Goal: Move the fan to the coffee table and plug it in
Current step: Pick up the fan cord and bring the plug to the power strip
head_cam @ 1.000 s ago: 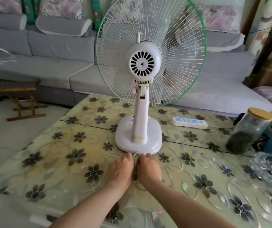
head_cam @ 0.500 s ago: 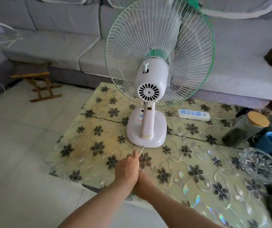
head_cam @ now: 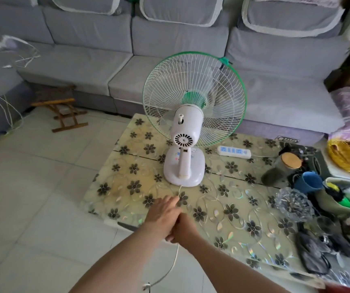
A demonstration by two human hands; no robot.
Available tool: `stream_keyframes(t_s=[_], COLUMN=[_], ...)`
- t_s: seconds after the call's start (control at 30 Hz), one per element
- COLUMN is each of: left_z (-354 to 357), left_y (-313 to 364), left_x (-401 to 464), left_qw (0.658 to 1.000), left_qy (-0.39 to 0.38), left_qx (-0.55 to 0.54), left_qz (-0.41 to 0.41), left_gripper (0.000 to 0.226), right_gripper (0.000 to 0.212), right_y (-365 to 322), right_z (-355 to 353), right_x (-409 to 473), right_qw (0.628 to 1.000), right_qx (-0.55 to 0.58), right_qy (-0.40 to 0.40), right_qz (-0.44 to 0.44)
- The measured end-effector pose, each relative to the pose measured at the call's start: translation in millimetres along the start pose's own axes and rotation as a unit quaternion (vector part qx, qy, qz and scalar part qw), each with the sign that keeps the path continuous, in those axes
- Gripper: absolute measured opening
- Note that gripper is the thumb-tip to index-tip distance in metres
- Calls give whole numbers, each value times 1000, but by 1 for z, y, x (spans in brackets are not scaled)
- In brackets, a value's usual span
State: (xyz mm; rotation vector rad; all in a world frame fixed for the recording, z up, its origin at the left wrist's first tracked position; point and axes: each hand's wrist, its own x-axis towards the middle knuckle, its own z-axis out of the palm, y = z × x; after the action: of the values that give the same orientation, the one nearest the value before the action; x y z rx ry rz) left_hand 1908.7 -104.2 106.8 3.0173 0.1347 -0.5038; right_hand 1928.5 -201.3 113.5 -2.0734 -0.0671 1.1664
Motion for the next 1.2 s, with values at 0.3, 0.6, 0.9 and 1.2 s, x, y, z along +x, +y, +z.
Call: stream_keyframes(t_s=[0.3, 0.6, 0.9, 1.2], left_z=[-7, -55, -107, -157], left_y=[-1, 50, 45, 74], left_x=[-20, -42, -37, -39], left_qw=[992, 980, 984, 963], left_qy=[39, 145, 109, 165], left_qx=[87, 28, 143, 147], left_qz=[-86, 133, 1, 155], left_gripper=[52, 41, 28, 37], right_gripper=[12, 26, 22, 24], right_y=[36, 8, -2, -47], right_z=[-38, -81, -133, -161], right_x=[-36, -75, -118, -141], right_qw=[995, 972, 979, 933], right_qx=[-25, -188, -171, -278], right_qy=[-66, 90, 51, 154], right_qz=[-66, -105, -103, -169])
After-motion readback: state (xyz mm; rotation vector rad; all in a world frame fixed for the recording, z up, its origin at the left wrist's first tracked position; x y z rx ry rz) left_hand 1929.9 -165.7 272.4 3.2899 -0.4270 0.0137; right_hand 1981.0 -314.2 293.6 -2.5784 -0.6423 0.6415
